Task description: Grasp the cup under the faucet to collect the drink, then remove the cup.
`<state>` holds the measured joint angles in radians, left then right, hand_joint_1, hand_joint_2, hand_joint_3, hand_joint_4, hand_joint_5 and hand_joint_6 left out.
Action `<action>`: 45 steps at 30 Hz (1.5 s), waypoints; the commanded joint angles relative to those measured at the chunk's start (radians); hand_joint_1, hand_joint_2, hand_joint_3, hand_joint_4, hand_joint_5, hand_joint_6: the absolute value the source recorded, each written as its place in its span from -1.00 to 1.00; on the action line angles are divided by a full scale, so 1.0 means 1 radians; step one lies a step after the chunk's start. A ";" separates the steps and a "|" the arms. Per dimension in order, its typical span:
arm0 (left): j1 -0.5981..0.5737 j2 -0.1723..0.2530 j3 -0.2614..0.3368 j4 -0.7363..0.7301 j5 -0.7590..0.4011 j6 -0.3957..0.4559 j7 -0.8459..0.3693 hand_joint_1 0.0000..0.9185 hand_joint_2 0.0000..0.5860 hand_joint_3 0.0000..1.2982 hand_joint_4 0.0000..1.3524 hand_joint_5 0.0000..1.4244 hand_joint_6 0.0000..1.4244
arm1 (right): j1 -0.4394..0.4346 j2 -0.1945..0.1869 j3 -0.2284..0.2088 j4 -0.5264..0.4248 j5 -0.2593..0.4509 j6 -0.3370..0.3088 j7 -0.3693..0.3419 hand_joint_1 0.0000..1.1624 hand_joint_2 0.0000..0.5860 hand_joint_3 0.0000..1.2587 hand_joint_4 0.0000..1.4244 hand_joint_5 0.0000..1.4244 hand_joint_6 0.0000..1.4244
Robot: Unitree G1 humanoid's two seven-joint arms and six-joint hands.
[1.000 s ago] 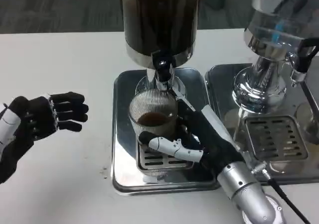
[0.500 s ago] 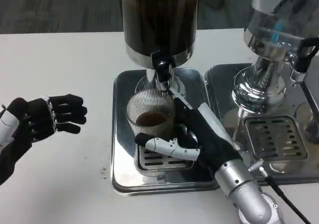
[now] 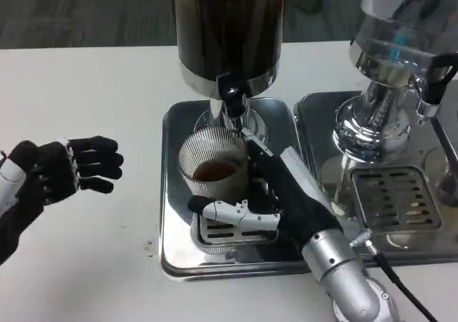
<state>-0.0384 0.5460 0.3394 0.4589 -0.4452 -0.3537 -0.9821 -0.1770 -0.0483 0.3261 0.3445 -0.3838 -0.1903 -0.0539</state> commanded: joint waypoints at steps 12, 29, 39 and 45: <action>0.027 0.015 0.008 -0.022 0.011 0.012 0.009 -1.00 -0.53 -0.40 -0.48 -0.51 -0.40 | 0.035 0.022 0.035 -0.053 -0.083 0.103 -0.068 0.14 -1.00 -0.57 -0.58 -0.31 -0.11; 0.026 0.015 0.011 -0.025 0.015 0.015 0.009 -1.00 -0.55 -0.39 -0.48 -0.51 -0.40 | 0.074 0.033 0.063 -0.070 -0.171 0.089 -0.223 0.25 -1.00 -0.30 -0.18 0.18 0.69; 0.015 0.012 0.007 -0.018 0.017 0.013 0.006 -1.00 -0.56 -0.39 -0.47 -0.51 -0.40 | 0.102 0.038 0.051 -0.063 -0.179 0.029 -0.337 0.28 -1.00 -0.16 -0.01 0.34 0.84; 0.004 0.009 -0.001 -0.013 0.020 0.013 0.001 -1.00 -0.55 -0.39 -0.47 -0.52 -0.40 | 0.117 0.041 0.041 -0.068 -0.173 -0.004 -0.380 0.30 -0.95 -0.14 0.01 0.38 0.88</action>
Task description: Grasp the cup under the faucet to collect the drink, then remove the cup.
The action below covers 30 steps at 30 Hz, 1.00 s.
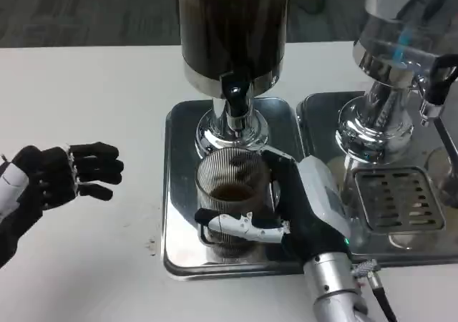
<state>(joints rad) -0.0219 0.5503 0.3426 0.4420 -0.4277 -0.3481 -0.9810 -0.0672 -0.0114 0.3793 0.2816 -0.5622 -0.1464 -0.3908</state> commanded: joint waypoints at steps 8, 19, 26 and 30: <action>-0.030 0.003 -0.015 0.017 0.007 0.005 -0.006 -1.00 -0.54 -0.40 -0.47 -0.52 -0.40 | 0.027 0.005 -0.029 -0.027 0.009 -0.076 -0.075 0.29 -0.92 -0.12 0.03 0.40 0.89; -0.058 -0.004 -0.053 0.037 0.022 -0.012 -0.015 -1.00 -0.54 -0.41 -0.48 -0.53 -0.40 | 0.059 0.005 -0.058 -0.070 0.008 -0.083 -0.085 0.32 -0.79 -0.07 0.08 0.42 0.93; -0.081 -0.007 -0.073 0.066 0.034 -0.028 -0.019 -1.00 -0.54 -0.44 -0.51 -0.55 -0.42 | 0.063 0.006 -0.065 -0.079 0.005 -0.090 -0.102 0.33 -0.78 -0.06 0.08 0.43 0.93; -0.100 -0.011 -0.090 0.091 0.046 -0.038 -0.021 -1.00 -0.55 -0.45 -0.53 -0.56 -0.42 | 0.065 0.005 -0.072 -0.084 0.005 -0.089 -0.109 0.33 -0.77 -0.05 0.08 0.43 0.93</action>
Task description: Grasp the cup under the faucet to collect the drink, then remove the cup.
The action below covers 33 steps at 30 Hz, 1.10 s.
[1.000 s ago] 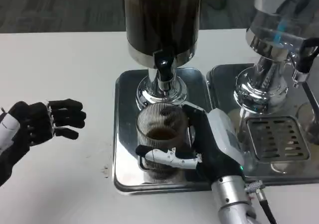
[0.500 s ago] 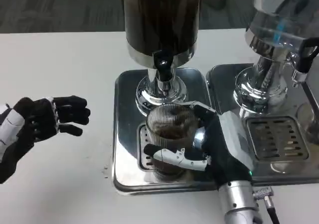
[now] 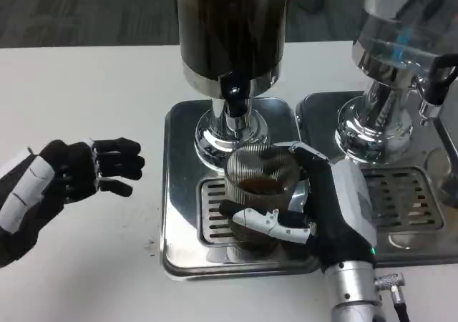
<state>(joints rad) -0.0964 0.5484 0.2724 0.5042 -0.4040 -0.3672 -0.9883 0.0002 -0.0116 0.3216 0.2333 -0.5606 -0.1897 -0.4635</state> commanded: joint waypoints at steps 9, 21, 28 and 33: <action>-0.057 -0.046 -0.053 0.069 0.050 -0.061 -0.007 -1.00 -0.55 -0.46 -0.53 -0.57 -0.43 | 0.023 -0.010 -0.035 -0.043 0.014 -0.073 -0.048 0.34 -0.74 -0.02 0.08 0.45 0.93; -0.042 -0.067 -0.074 0.045 0.090 -0.125 0.019 -1.00 -0.56 -0.55 -0.62 -0.63 -0.45 | 0.086 -0.038 -0.063 -0.146 0.023 -0.070 -0.022 0.38 -0.69 0.01 0.08 0.47 0.95; -0.035 -0.056 -0.085 0.035 0.145 -0.227 0.058 -1.00 -0.56 -0.64 -0.71 -0.72 -0.51 | 0.119 -0.043 -0.076 -0.206 0.023 -0.061 -0.006 0.39 -0.67 0.01 0.08 0.49 0.95; -0.023 -0.041 -0.092 0.023 0.207 -0.325 0.111 -1.00 -0.61 -0.69 -0.79 -0.81 -0.57 | 0.133 -0.044 -0.083 -0.236 0.024 -0.057 0.012 0.40 -0.65 0.01 0.08 0.49 0.97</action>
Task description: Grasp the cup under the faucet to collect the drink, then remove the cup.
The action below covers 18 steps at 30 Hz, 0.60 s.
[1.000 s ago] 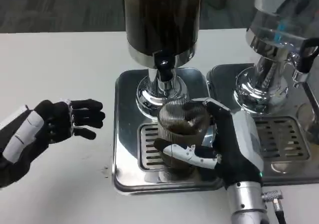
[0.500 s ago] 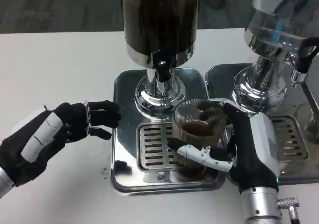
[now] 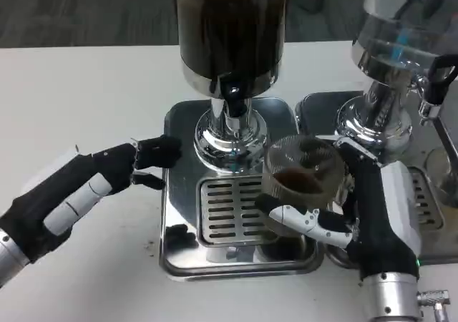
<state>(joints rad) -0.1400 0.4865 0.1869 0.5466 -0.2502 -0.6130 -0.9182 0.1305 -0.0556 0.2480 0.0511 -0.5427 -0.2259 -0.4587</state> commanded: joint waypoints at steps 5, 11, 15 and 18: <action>0.042 0.037 -0.017 -0.038 0.119 -0.185 0.105 -1.00 -0.61 -0.78 -0.90 -0.88 -0.62 | 0.016 -0.004 -0.017 -0.083 0.010 -0.017 0.029 0.44 -0.61 -0.01 0.07 0.49 0.98; 0.083 0.064 -0.023 -0.068 0.243 -0.332 0.218 -1.00 -0.63 -0.89 -1.00 -1.00 -0.72 | 0.046 -0.015 -0.026 -0.150 0.015 -0.014 0.073 0.47 -0.56 -0.01 0.07 0.49 0.98; 0.107 0.077 -0.018 -0.080 0.310 -0.402 0.297 -1.00 -0.66 -0.93 -1.00 -1.00 -0.76 | 0.061 -0.021 -0.030 -0.186 0.019 -0.012 0.100 0.48 -0.55 -0.01 0.07 0.49 0.99; 0.128 0.087 -0.020 -0.097 0.352 -0.441 0.349 -1.00 -0.68 -0.98 -1.00 -1.00 -0.79 | 0.072 -0.027 -0.033 -0.208 0.021 -0.014 0.119 0.49 -0.55 -0.01 0.07 0.49 1.00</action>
<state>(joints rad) -0.0385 0.5529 0.1712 0.4765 0.0581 -1.0110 -0.6174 0.1967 -0.0831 0.2206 -0.1102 -0.5341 -0.2229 -0.3473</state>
